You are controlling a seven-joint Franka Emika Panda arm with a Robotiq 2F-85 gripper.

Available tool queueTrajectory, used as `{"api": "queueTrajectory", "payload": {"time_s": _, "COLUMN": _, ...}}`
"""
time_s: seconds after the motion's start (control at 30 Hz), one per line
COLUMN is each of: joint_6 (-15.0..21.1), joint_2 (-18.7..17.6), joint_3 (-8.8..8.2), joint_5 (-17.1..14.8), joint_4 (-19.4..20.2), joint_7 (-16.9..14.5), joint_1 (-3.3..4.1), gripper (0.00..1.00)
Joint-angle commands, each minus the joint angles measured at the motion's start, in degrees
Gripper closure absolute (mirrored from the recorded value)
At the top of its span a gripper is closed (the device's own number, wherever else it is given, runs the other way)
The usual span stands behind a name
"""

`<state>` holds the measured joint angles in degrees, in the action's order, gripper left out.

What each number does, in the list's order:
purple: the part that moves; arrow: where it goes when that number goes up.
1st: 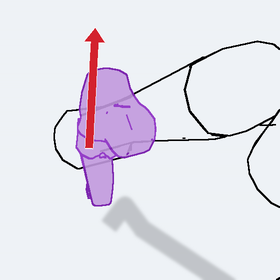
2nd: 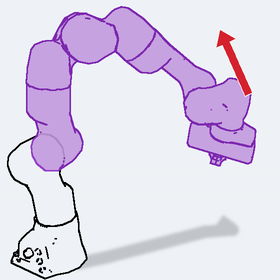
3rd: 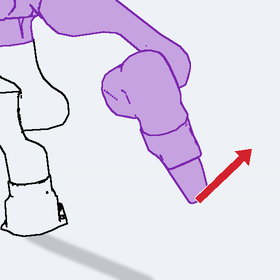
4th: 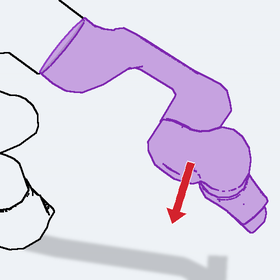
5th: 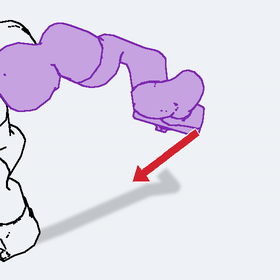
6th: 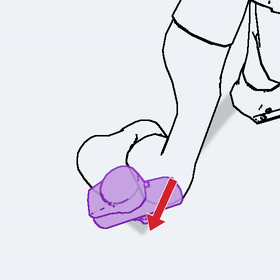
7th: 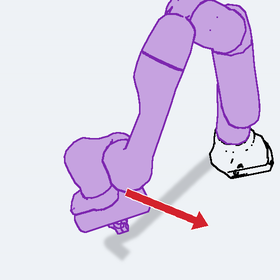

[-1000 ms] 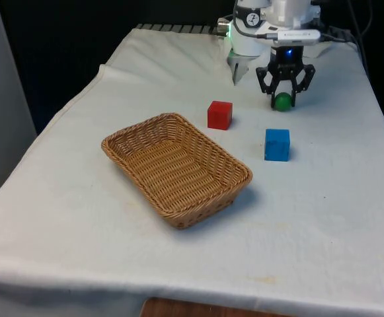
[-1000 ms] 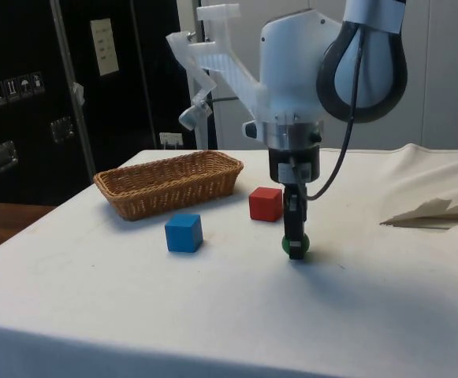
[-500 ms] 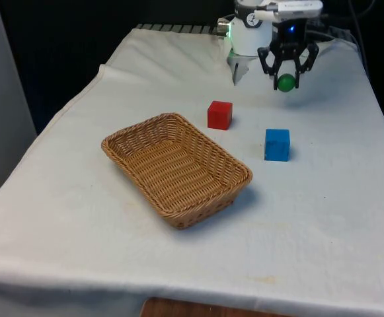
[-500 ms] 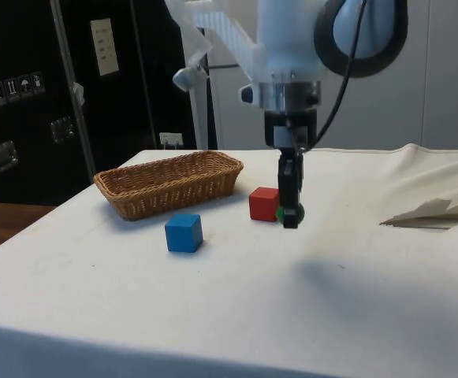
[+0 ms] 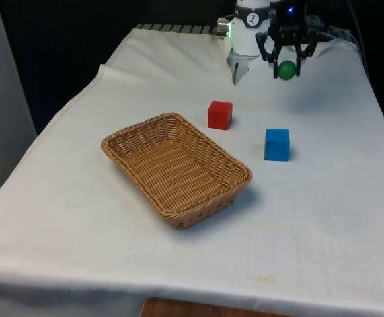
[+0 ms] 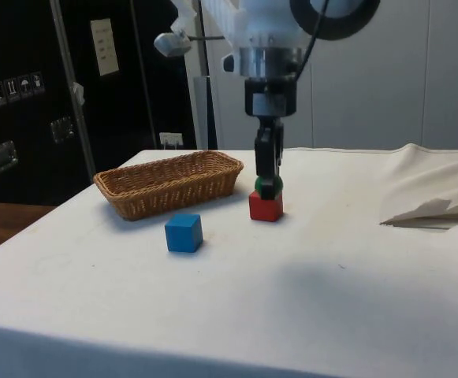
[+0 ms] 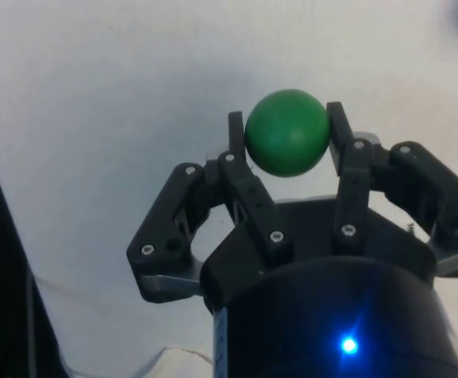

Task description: Place all non-red objects into the basket.

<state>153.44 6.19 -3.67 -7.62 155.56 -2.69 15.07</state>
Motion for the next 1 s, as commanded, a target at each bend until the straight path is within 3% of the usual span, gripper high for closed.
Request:
{"api": "queueTrajectory", "payload": {"time_s": 0.0, "joint_6": -1.2, "joint_2": 0.1, "joint_3": -0.34, "joint_5": 0.7, "joint_4": -0.9, "joint_7": 0.0, "joint_1": -0.34, "gripper": 1.0}}
{"api": "queueTrajectory", "payload": {"time_s": 0.4, "joint_6": -4.9, "joint_2": -0.6, "joint_3": -3.04, "joint_5": 0.0, "joint_4": -6.2, "joint_7": -2.2, "joint_1": -0.06, "gripper": 1.0}}
{"api": "queueTrajectory", "payload": {"time_s": 0.97, "joint_6": -9.1, "joint_2": -5.9, "joint_3": -6.42, "joint_5": -1.0, "joint_4": -16.5, "joint_7": -5.7, "joint_1": -0.11, "gripper": 1.0}}
